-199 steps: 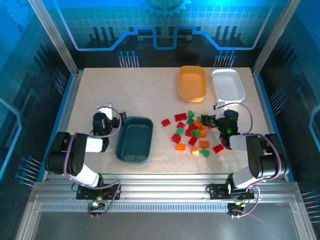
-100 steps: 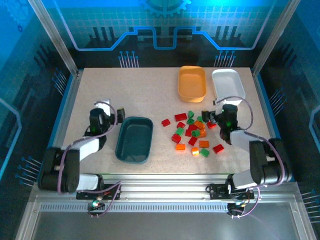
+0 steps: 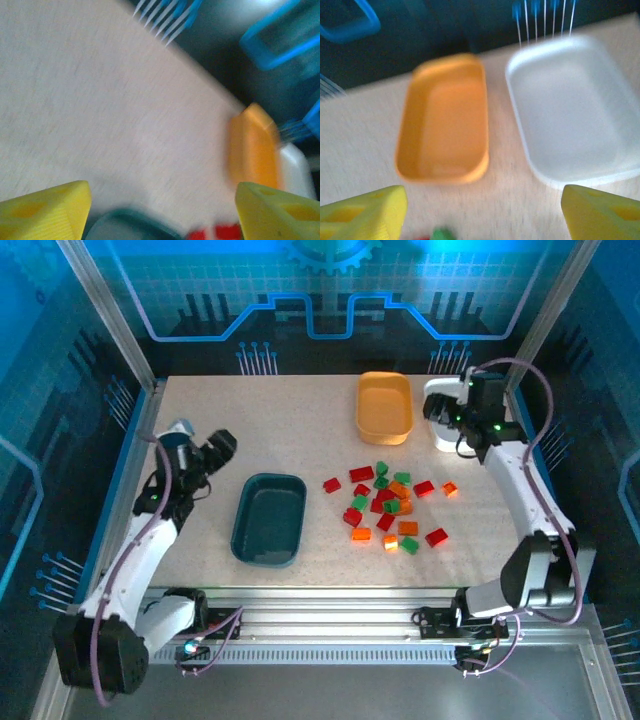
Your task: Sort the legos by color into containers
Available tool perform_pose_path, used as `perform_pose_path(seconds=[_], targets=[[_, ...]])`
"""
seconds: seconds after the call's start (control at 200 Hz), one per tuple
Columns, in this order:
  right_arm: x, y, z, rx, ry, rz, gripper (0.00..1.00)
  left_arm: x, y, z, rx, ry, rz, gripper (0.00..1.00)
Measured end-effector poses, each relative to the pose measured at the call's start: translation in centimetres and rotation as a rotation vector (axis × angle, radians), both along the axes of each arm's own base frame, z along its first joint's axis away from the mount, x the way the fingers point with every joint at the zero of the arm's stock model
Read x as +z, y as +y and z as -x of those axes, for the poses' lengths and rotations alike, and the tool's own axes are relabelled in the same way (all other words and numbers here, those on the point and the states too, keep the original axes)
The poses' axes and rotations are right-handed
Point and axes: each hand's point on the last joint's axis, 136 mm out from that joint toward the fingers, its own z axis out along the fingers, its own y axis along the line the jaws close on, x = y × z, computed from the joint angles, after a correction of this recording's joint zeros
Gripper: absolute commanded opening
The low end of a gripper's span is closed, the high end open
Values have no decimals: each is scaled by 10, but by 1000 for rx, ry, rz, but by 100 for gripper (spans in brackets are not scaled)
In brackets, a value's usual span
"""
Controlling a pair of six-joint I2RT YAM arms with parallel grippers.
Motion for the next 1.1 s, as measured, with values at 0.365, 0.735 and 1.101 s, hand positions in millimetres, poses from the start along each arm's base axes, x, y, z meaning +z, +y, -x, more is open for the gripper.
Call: perform_pose_path(seconds=[0.365, 0.735, 1.101], targets=[[-35, 7, 16, 23, 153, -37, 77, -94, -175, 74, -551, 474, -297, 73], [-57, 17, 16, 48, 210, -41, 74, -154, -172, 63, -556, 637, -578, 27], [-89, 8, -43, 8, 287, 16, 85, -138, -175, -7, -566, 518, -734, 0]])
